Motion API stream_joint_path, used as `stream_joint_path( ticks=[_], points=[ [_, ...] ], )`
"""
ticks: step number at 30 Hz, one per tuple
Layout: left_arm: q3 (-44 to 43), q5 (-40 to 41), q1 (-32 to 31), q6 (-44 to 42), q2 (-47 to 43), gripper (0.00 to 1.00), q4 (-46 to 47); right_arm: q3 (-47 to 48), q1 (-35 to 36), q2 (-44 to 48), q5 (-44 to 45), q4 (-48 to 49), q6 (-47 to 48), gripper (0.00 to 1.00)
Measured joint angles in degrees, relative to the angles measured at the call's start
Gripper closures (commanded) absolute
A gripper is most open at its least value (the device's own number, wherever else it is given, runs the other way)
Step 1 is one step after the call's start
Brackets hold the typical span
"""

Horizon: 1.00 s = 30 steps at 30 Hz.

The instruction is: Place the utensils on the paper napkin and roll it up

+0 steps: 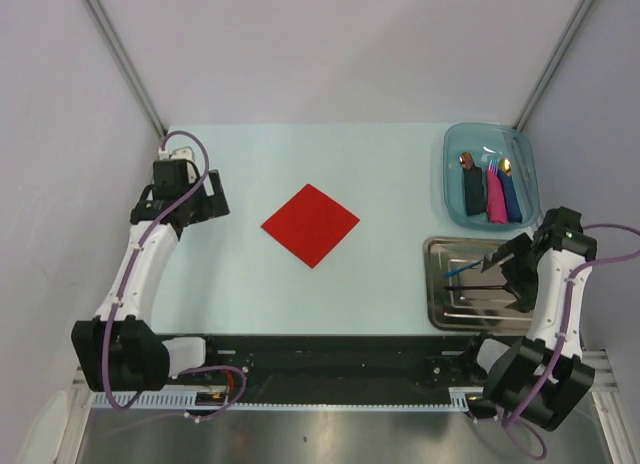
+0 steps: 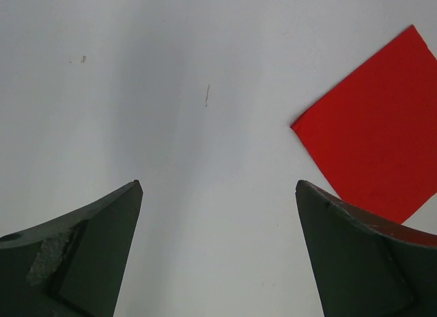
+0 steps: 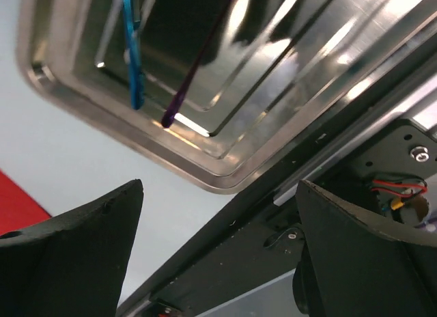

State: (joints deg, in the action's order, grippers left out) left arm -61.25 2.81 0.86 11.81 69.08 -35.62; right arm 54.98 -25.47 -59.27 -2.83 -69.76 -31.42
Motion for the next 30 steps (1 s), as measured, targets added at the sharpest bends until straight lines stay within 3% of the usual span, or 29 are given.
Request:
stream_joint_path(
  ticks=[17,30],
  points=[
    [-5.05,2.05,0.0,2.73,12.74,0.0,-2.56,-6.21,-7.39,-13.88,2.62,4.46,-3.54,0.25],
    [-10.75,5.35,0.0,4.02,19.17,0.0,-4.7,1.84,-7.21,-26.6,5.4,9.84,-6.38,0.32]
  ],
)
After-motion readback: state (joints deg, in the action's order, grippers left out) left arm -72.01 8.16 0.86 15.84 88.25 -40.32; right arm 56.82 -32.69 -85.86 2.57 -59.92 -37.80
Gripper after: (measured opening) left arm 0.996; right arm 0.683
